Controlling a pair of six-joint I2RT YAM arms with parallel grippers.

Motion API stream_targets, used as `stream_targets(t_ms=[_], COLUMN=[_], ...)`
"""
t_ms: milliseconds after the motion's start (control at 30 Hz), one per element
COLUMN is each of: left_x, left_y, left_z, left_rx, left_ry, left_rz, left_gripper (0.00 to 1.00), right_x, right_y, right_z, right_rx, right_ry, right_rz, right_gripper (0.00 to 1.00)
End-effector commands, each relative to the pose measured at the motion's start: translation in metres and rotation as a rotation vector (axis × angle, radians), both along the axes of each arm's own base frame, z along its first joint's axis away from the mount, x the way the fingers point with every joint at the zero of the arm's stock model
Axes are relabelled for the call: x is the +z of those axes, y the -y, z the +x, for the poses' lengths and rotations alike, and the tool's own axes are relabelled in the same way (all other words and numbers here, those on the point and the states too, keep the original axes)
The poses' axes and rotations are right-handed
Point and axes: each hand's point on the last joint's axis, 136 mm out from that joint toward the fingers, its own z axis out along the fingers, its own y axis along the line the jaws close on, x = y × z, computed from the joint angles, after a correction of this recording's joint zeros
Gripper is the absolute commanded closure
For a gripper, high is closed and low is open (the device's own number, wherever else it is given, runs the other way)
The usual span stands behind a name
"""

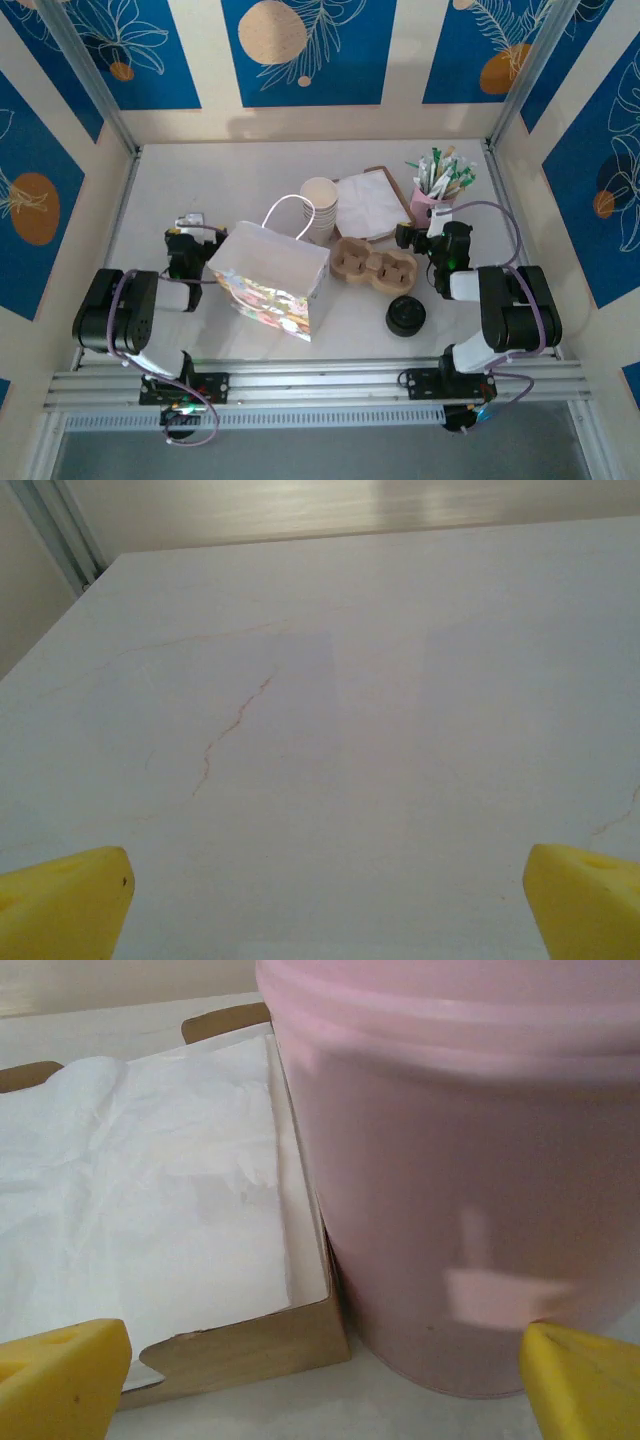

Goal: Pack the takeout coffee

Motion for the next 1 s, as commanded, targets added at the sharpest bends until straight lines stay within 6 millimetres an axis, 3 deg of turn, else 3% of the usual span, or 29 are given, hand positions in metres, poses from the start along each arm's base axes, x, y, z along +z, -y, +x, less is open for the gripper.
stream_targets(t_ms=[0,333,967], left_x=[0.004,0.002,0.004], left_y=[0.004,0.015,0.015], left_z=[0.005,0.008,0.007], left_rx=[-0.013,-0.083,-0.080], left_ry=[0.008,-0.010,-0.006], left_rz=[0.006,0.008,0.007], left_gripper=[0.00,0.00,0.00], right_x=[0.008,0.008,0.015], right_y=[-0.001,-0.001,-0.001], right_z=[0.007,0.007,0.008], right_rx=[0.013,0.014,0.007], right_ry=[0.026,0.026,0.025], right_rz=[-0.009,-0.007,-0.022], right_gripper=[0.01,0.01,0.01])
